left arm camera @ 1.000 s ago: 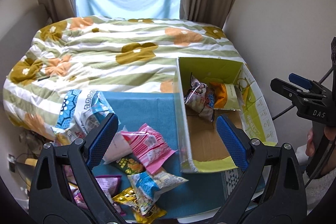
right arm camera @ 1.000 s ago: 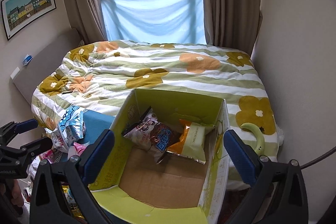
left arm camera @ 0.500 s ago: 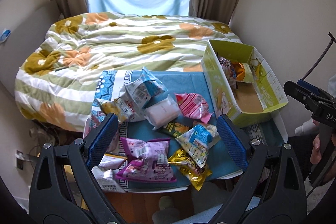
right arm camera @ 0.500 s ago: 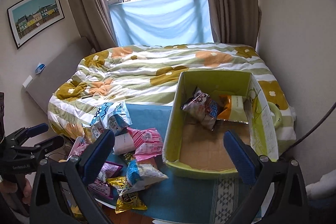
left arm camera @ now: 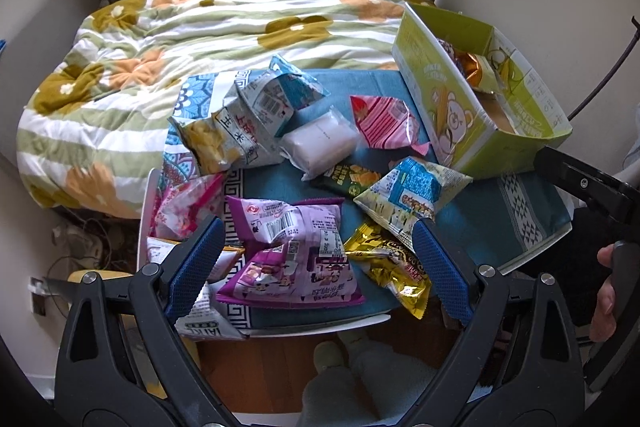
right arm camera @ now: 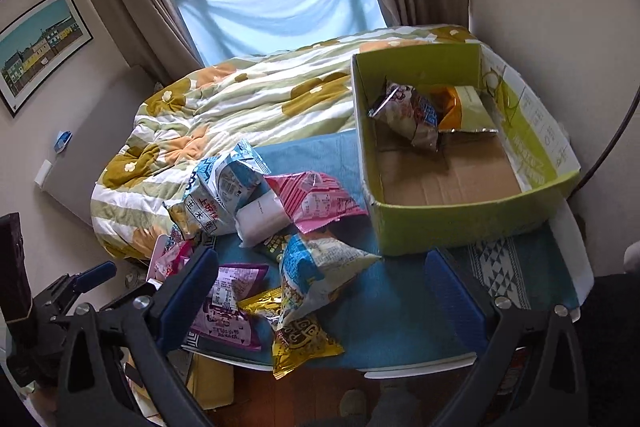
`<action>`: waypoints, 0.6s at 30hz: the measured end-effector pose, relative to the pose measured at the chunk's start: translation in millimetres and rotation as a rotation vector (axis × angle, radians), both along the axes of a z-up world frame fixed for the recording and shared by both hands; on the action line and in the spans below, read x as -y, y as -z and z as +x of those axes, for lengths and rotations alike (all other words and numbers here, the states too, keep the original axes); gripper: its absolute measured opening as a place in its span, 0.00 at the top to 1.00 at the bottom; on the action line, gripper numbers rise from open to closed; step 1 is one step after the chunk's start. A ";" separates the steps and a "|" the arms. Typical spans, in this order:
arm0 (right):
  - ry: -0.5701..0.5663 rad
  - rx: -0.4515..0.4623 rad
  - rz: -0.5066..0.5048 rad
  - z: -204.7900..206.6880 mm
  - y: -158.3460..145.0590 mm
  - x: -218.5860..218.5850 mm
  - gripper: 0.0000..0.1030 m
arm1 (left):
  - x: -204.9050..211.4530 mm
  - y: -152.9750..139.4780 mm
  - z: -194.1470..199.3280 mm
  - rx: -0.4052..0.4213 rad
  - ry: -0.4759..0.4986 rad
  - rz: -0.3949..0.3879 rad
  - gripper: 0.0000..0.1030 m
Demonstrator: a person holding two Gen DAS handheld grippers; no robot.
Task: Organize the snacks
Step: 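Move both tools back from the box toward the snack pile, then grasp the blue-and-white chip bag with the right tool while the left tool grasps the lavender bag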
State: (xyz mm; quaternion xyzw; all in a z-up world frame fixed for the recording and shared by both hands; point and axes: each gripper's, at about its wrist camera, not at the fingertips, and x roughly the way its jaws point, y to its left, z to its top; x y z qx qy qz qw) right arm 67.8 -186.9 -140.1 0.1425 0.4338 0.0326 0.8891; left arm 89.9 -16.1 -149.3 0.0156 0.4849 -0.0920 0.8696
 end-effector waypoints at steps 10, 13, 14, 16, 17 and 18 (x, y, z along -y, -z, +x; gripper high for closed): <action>-0.005 -0.120 0.123 26.7 76.9 -4.4 0.00 | 17.6 67.0 26.6 -0.097 -0.062 0.116 0.12; -0.010 -0.151 0.147 34.6 91.1 -5.9 0.00 | 14.0 78.7 34.5 -0.121 -0.088 0.097 0.13; -0.014 -0.163 0.153 37.0 95.4 -7.1 0.00 | 13.8 82.8 37.0 -0.133 -0.091 0.101 0.13; -0.014 -0.181 0.161 41.4 104.0 -7.4 0.00 | 12.9 90.7 41.4 -0.155 -0.094 0.114 0.15; -0.014 -0.189 0.168 43.5 107.5 -6.8 0.00 | 12.7 94.4 42.8 -0.166 -0.094 0.116 0.17; -0.011 -0.195 0.172 45.1 110.9 -6.3 0.00 | 12.7 97.1 43.6 -0.171 -0.097 0.126 0.18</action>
